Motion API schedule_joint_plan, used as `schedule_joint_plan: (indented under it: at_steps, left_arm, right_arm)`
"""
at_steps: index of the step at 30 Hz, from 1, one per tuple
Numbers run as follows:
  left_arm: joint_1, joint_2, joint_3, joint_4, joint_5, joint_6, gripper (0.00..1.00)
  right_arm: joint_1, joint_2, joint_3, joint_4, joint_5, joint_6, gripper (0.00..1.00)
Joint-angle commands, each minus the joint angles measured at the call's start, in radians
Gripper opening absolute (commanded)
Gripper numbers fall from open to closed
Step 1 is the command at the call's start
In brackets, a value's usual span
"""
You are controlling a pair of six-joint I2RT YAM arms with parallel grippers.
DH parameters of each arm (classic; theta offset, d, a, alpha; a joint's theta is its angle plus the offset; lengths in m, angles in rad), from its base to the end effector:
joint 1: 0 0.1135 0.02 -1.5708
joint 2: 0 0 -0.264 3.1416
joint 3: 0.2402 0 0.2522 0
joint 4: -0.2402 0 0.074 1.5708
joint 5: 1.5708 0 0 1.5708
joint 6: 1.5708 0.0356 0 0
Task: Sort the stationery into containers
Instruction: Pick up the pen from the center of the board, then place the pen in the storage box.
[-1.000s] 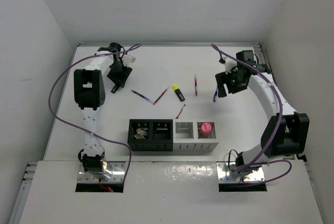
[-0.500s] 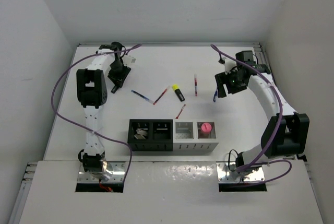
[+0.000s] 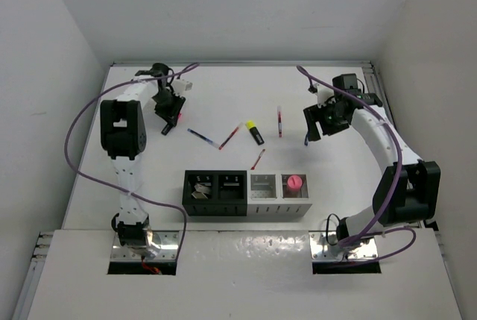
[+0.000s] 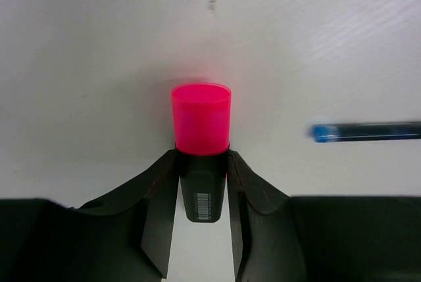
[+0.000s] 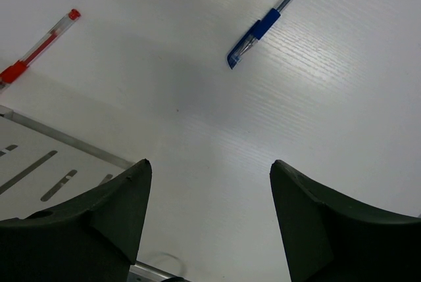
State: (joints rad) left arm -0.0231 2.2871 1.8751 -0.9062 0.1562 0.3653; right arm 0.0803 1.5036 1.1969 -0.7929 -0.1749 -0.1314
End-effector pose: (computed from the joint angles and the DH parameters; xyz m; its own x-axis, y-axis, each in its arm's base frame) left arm 0.4689 -0.0164 0.1638 -0.8821 0.3734 -0.2872 0.4034 0.9136 -0.0514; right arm 0.3019 0.0305 0.2630 -0.8598 -0.1986 -0.4704 -0.2727 0.9575 0.0942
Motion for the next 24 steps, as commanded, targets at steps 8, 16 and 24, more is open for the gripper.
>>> schedule_joint_plan:
  at_steps: [8, 16, 24]
  left_arm:
    - [0.072, -0.533, -0.338, 0.415, 0.575, -0.095, 0.0]
    - [0.068, -0.857, -0.569, 0.435, 1.022, 0.041, 0.0]
    - [-0.188, -1.195, -0.865, 0.613, 1.014, 0.014, 0.0]
  right_arm:
    - [0.013, -0.026, 0.029, 0.031, -0.001, -0.014, 0.71]
    - [-0.008, -0.048, 0.013, 0.041, -0.02, 0.004, 0.72]
    - [-0.04, -0.04, -0.005, 0.044, -0.063, 0.059, 0.72]
